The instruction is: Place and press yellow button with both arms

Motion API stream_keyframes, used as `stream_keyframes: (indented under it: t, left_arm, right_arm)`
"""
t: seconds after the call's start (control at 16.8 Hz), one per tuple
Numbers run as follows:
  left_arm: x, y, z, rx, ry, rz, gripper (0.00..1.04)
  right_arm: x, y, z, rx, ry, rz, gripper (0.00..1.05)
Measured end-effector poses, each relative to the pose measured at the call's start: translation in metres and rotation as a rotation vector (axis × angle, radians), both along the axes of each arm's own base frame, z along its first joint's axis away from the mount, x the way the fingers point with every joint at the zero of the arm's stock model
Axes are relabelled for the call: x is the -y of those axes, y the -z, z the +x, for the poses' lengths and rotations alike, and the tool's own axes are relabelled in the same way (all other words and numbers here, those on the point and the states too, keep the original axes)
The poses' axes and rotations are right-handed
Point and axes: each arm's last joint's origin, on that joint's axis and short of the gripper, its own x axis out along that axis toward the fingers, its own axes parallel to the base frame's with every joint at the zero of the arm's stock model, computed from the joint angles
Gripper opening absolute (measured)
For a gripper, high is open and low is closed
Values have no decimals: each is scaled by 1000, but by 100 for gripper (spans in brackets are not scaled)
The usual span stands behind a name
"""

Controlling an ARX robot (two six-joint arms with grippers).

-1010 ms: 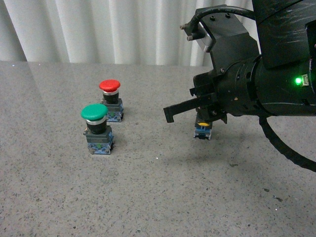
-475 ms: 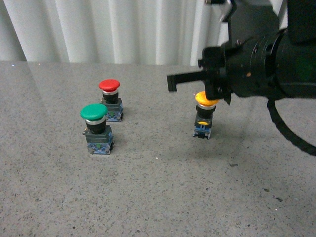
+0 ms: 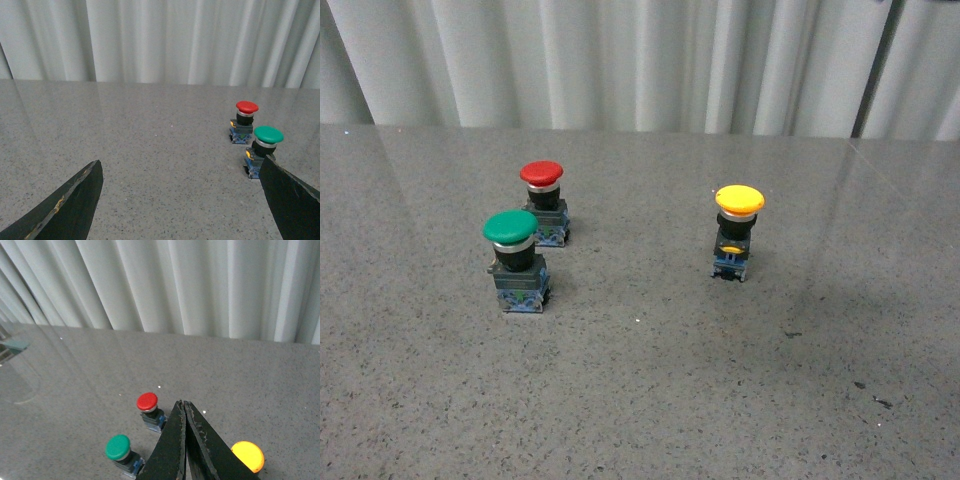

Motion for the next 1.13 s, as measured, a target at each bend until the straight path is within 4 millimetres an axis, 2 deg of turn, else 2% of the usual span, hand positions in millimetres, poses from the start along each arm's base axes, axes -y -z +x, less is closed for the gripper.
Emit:
stream_keyframes:
  t: [0.18,0.24,0.3,0.36,0.42,0.48,0.59,0.77,1.13]
  left_arm:
    - [0,0,0,0,0,0,98]
    - [0,0,0,0,0,0,98]
    - [0,0,0,0,1,0,98]
    - [0,0,0,0,0,0,98]
    - [0,0,0,0,-1,0,98]
    - [0,0,0,0,0,0,98]
    - [0,0,0,0,0,0,98]
    - [0,0,0,0,0,0,98]
    - [0,0,0,0,0,0,98]
  right_arm:
    - [20,-27,-45,79,-15,82,2]
    - [29,-30,-58,101,88,56,2]
    - [42,-25,-69,124,230,-1,2]
    - [65,-8,-82,124,385,-101,2]
    - [87,12,-93,127,486,-154,2]
    - [95,20,-99,145,496,-159,2]
    - [104,34,-107,173,473,-162,2]
    - [118,66,-115,143,472,-191,2]
    - [135,92,-127,152,459,-192,2]
